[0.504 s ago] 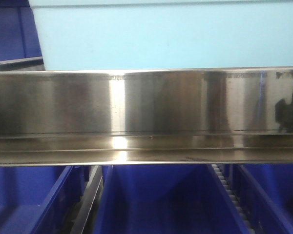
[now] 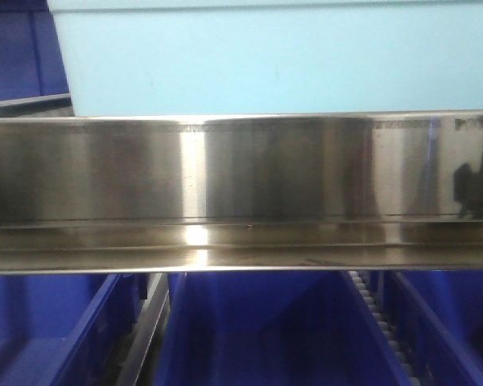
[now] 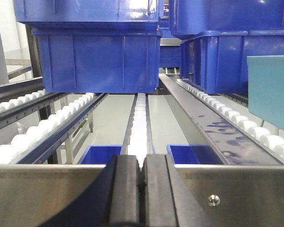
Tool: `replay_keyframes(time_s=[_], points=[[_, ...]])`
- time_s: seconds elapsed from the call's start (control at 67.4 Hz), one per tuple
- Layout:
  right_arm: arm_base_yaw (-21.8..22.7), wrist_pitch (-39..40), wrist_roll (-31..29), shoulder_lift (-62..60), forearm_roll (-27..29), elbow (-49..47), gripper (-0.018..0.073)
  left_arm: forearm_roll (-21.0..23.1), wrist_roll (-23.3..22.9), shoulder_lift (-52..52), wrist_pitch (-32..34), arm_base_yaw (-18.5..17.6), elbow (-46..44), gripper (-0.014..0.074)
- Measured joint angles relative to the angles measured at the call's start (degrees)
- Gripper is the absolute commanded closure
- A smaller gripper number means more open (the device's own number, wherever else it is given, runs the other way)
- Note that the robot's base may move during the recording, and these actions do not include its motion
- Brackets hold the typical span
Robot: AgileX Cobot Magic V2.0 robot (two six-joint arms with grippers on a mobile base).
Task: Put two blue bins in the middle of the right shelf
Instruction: 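Close both grippers on the side walls of the light cyan bin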
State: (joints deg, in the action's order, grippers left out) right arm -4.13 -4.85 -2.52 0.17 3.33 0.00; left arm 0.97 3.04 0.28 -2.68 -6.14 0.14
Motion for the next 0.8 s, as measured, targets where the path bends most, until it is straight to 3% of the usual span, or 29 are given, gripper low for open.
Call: replay_keyframes(time_s=[0.297,0.49,0.623,0.727,0.801], points=[[0.00,1.22,0.00,0.00,0.00,0.00,0.0721,-0.10,0.00,0.00,1.38,0.00,0.00,0.0707],[0.00,2.45,0.00,0.00,0.00,0.00,0.0721,-0.10,0.00,0.00,7.59,0.00,0.00,0.0707],[0.00,7.80,0.00,0.00,0.00,0.00,0.0721,-0.10,0.00,0.00,13.17,0.00,0.00,0.0707],[0.00,7.32,0.00,0.00,0.00,-4.43,0.0721,0.01,0.00,-0.03,10.29,0.00,-4.24,0.0697],[0.00,4.85,0.00,-0.17,0.00,-10.73,0.0718,0.01,0.00,-0.13,5.55,0.00,-9.81,0.0636]])
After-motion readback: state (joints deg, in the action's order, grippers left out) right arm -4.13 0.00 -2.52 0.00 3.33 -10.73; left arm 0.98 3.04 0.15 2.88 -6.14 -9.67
